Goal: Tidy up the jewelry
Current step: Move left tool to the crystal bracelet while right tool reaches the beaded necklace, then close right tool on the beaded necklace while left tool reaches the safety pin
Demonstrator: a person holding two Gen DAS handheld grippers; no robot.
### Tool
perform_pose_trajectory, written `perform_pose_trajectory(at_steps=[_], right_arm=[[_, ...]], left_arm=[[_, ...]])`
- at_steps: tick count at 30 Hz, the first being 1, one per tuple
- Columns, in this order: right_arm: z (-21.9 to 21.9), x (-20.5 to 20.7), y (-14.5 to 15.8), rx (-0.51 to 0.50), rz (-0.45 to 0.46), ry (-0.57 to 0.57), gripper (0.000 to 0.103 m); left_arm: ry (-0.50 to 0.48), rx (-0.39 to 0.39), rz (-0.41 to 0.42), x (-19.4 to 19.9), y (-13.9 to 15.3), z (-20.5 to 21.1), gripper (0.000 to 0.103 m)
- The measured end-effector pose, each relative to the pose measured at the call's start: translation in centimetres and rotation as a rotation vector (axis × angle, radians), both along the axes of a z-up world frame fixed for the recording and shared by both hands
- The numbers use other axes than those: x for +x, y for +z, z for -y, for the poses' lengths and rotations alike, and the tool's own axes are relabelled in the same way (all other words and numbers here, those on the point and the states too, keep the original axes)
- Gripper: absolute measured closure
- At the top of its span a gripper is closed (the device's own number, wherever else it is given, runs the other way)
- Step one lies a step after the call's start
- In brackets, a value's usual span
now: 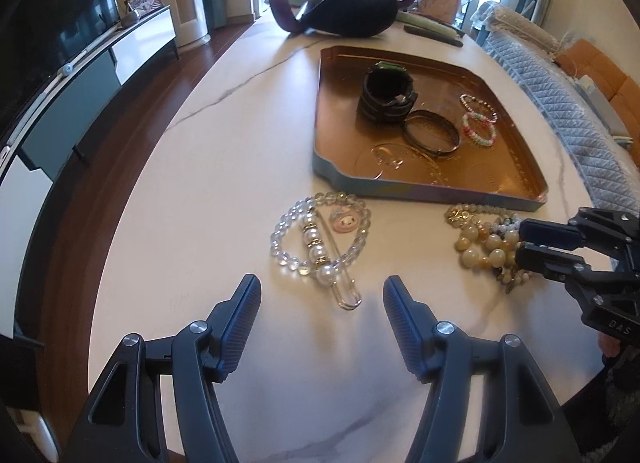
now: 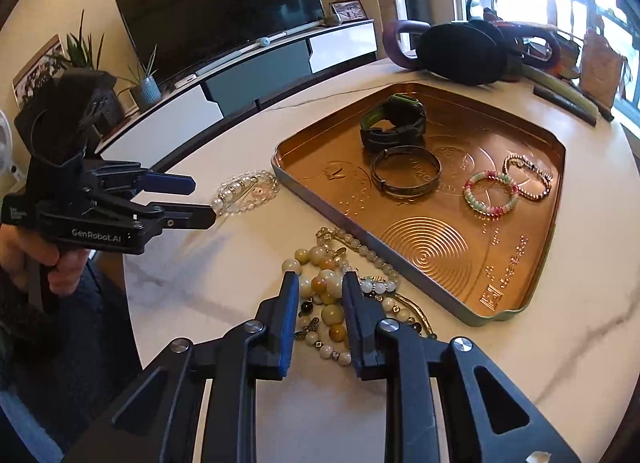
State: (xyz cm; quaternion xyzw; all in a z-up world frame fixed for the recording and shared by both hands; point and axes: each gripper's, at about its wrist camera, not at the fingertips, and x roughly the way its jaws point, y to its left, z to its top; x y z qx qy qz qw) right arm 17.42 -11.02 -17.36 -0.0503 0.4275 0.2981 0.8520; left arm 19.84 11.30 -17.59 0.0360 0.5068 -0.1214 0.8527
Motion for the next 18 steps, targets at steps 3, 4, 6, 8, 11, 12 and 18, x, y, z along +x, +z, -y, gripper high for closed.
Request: perform_pose_trajectory(at_steps=[3, 4, 6, 8, 11, 12, 18], right_arm=[[-0.7, -0.3, -0.3, -0.016, 0.010, 0.028, 0.079], [-0.9, -0.3, -0.5, -0.028, 0.012, 0.028, 0.079], [-1.2, -0.1, -1.1, -0.045, -0.011, 0.026, 0.079], [-1.1, 0.0, -1.5, -0.041, -0.019, 0.017, 0.079], [-1.2, 0.0, -1.5, -0.048, -0.016, 0.020, 0.079], [-1.2, 0.0, -1.5, -0.048, -0.015, 0.018, 0.079], [-1.3, -0.2, -1.3, -0.054, -0.016, 0.037, 0.089]], left_arm=[[-0.007, -0.039, -0.040, 0.1, -0.4, -0.1, 0.047], [-0.012, -0.053, -0.053, 0.2, -0.5, 0.0, 0.049], [-0.023, -0.067, -0.067, 0.2, -0.7, 0.2, 0.057], [-0.036, -0.068, -0.066, 0.1, -0.6, 0.4, 0.061], [-0.047, -0.069, -0.070, 0.0, -0.6, 0.6, 0.069], [-0.049, -0.069, -0.076, 0.1, -0.7, 0.6, 0.071], [-0.043, -0.076, -0.083, 0.1, -0.8, 0.5, 0.072]])
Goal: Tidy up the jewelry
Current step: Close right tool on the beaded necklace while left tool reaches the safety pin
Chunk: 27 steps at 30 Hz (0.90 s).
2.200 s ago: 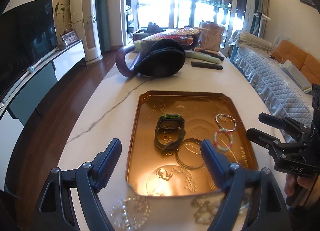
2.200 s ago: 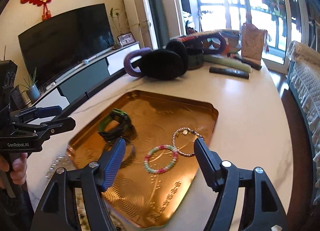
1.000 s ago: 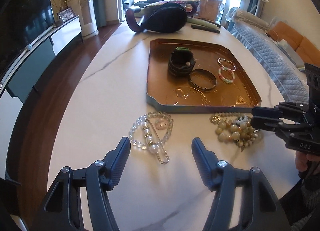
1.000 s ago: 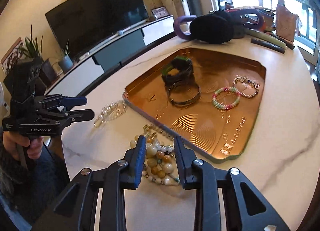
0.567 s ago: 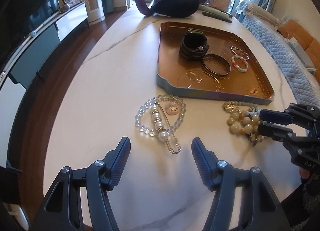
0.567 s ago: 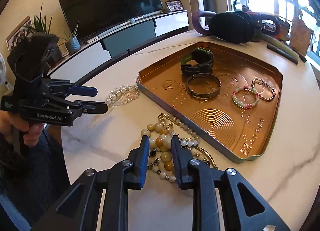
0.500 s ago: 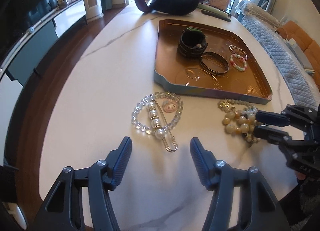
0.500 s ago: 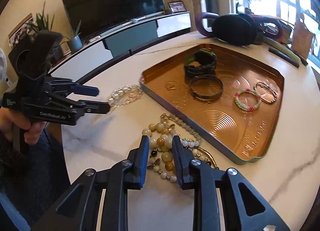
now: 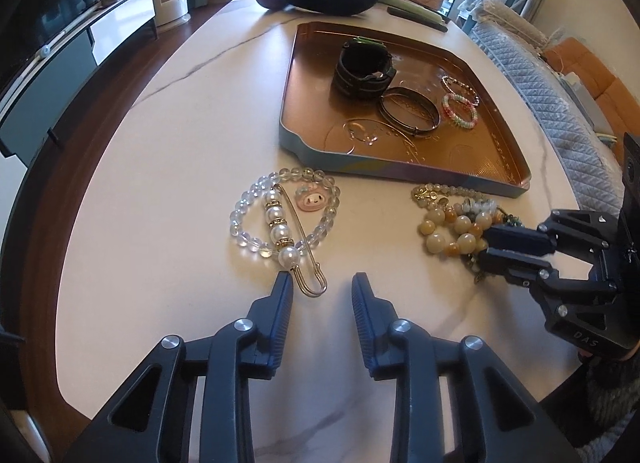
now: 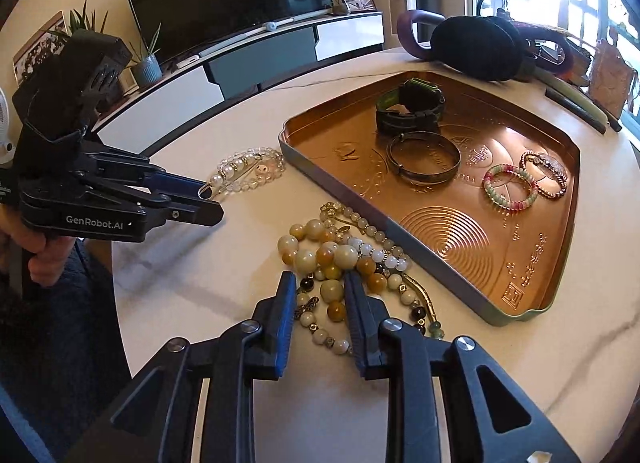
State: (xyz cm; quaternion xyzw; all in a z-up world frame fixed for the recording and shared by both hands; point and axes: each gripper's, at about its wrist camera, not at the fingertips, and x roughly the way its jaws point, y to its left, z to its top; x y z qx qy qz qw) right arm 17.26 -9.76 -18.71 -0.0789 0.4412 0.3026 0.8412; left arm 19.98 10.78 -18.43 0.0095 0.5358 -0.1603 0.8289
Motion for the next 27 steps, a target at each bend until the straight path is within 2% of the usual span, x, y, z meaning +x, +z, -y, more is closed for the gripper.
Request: perform_pose_trajectory(at_steps=[1, 4, 11, 13, 16, 18, 24, 27], right_arm=[[0.0, -0.2, 0.2, -0.002, 0.011, 0.007, 0.093], [-0.3, -0.3, 0.0, -0.036, 0.010, 0.024, 0.095], [-1.4, -0.8, 0.0, -0.111, 0.066, 0.056, 0.094], [-1.6, -1.1, 0.1, -0.134, 0.067, 0.061, 0.094], [-1.7, -1.6, 0.1, -0.157, 0.091, 0.061, 0.095], [-1.6, -1.8, 0.4, -0.147, 0.103, 0.053, 0.102], [-0.9, -2.1, 2.4, -0.096, 0.152, 0.034, 0.102], [-0.8, -2.1, 2.2, -0.108, 0.158, 0.036, 0.102]], left_arm=[[-0.001, -0.003, 0.002, 0.0, 0.1, -0.1, 0.072], [-0.003, 0.015, 0.006, 0.0, 0.0, -0.1, 0.072], [-0.018, 0.037, 0.019, 0.0, -0.2, 0.4, 0.072], [-0.035, 0.014, 0.022, 0.0, 0.0, 0.7, 0.087], [-0.057, 0.032, 0.058, -0.2, 0.5, 1.2, 0.087], [-0.066, 0.038, 0.075, -0.4, 0.8, 1.3, 0.088], [-0.065, 0.015, 0.104, -0.5, 1.5, 1.0, 0.090], [-0.036, 0.022, 0.071, -0.1, 0.9, 0.7, 0.088]])
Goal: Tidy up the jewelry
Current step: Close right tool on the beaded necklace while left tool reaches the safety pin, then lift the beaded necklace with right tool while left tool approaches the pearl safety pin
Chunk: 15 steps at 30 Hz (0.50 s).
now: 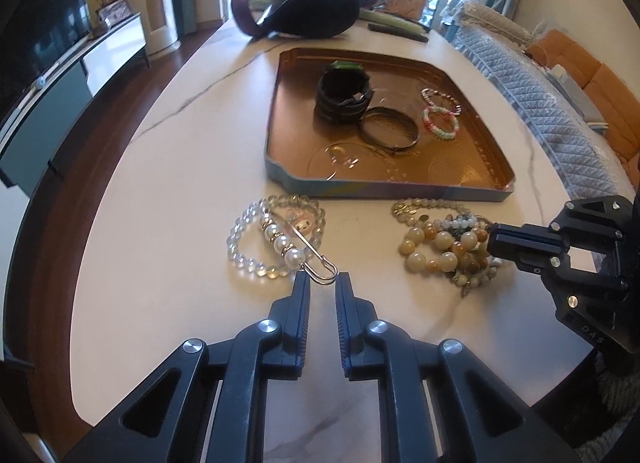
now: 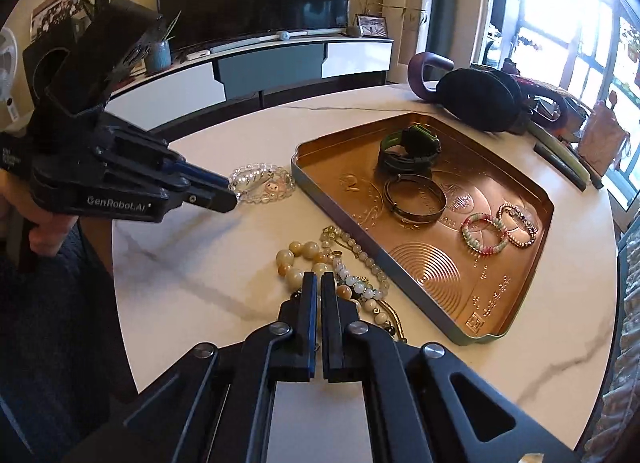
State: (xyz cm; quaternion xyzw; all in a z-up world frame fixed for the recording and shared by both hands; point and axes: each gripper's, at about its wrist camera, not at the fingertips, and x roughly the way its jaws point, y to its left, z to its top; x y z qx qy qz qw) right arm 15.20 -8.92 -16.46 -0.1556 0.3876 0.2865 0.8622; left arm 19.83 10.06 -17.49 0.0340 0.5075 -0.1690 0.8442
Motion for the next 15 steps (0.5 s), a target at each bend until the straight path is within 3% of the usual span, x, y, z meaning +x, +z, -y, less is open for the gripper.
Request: perform_pose_trajectory(at_steps=[5, 8, 10, 12, 15], right_arm=[[0.5, 1.0, -1.0, 0.053, -0.068, -0.012, 0.096], [0.4, 1.1, -1.1, 0.075, -0.069, -0.017, 0.094], [0.1, 1.0, -1.0, 0.084, -0.062, -0.006, 0.084], [-0.1, 0.9, -1.0, 0.093, -0.051, 0.004, 0.063], [-0.5, 1.0, -0.7, 0.103, -0.029, 0.008, 0.062]], left_arm=[[0.051, -0.122, -0.111, 0.7, -1.0, -1.2, 0.080], [0.077, -0.169, -0.129, 0.9, -1.0, -1.7, 0.073], [0.080, -0.184, -0.130, 0.8, -0.9, -1.8, 0.071], [0.080, -0.193, -0.130, 0.8, -0.8, -1.5, 0.070], [0.085, -0.182, -0.135, 1.1, -1.0, -1.1, 0.068]])
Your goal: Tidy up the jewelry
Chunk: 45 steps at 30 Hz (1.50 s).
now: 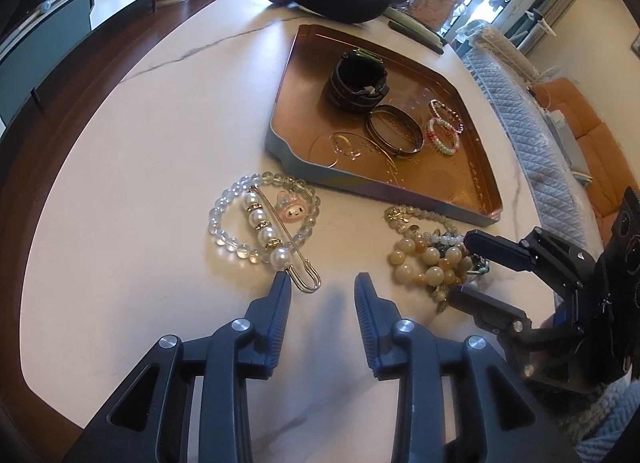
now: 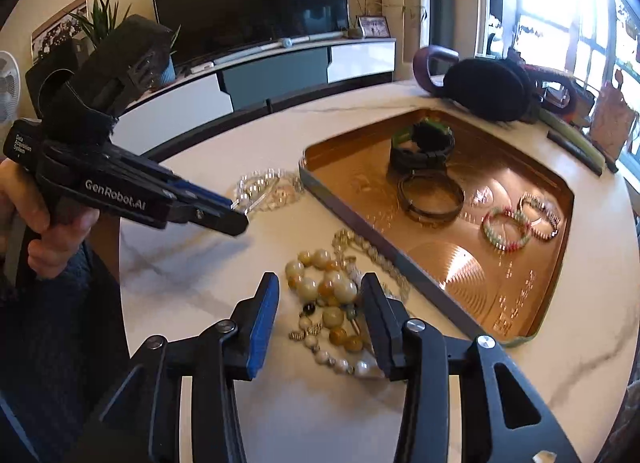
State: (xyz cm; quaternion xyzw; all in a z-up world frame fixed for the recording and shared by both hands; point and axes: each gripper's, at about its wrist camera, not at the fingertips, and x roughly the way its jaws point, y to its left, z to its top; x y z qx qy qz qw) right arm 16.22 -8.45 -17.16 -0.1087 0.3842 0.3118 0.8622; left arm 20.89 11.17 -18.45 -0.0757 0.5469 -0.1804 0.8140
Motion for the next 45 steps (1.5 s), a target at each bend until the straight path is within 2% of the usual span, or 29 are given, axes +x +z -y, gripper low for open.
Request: perform_pose_trajectory(at_steps=[5, 7, 9, 11, 19, 25, 28, 31, 32, 33, 37, 41, 45], right_arm=[[-0.3, 1.3, -1.4, -0.054, -0.029, -0.028, 0.063], [-0.3, 1.4, -1.5, -0.069, -0.024, -0.032, 0.070], [-0.1, 1.3, -1.5, -0.070, -0.023, -0.033, 0.088], [0.3, 1.2, -1.1, -0.051, -0.021, -0.042, 0.092], [1.3, 0.5, 0.6, -0.007, 0.026, -0.057, 0.092], [2.0, 0.7, 1.9, 0.024, 0.064, -0.078, 0.092], [2.8, 1.0, 2.1, 0.045, 0.054, -0.100, 0.092], [3.0, 1.2, 2.1, 0.051, 0.045, -0.114, 0.092], [3.0, 1.1, 2.1, 0.053, 0.044, -0.115, 0.092], [3.0, 1.1, 2.2, 0.054, 0.047, -0.115, 0.092], [3.1, 0.9, 2.4, 0.059, 0.050, -0.112, 0.092], [3.3, 1.0, 2.3, 0.059, 0.041, -0.113, 0.092], [3.4, 1.0, 2.3, 0.063, 0.035, -0.115, 0.092]], left_arm=[[0.041, 0.008, 0.013, 0.8, -0.2, 0.0, 0.068], [0.032, 0.009, 0.016, 1.0, -0.3, 0.1, 0.072], [0.015, -0.003, 0.028, 0.9, -0.2, 0.2, 0.091], [-0.003, 0.001, 0.044, 0.6, 0.2, 0.4, 0.092], [-0.044, 0.078, 0.181, -0.6, 2.4, 1.1, 0.093], [-0.047, 0.084, 0.164, -0.7, 2.2, 1.0, 0.093], [-0.029, 0.029, 0.099, -0.1, 1.5, 0.5, 0.085], [0.020, 0.040, 0.076, 0.2, 1.1, 0.0, 0.058], [0.032, 0.057, 0.077, 0.4, 1.1, 0.0, 0.045], [0.046, 0.061, 0.080, 0.5, 1.1, -0.2, 0.042], [0.039, 0.029, 0.058, 0.8, 0.6, 0.2, 0.042], [0.025, 0.096, 0.090, 0.9, 0.6, 1.6, 0.042], [0.017, 0.121, 0.146, 1.5, 1.3, 1.9, 0.038]])
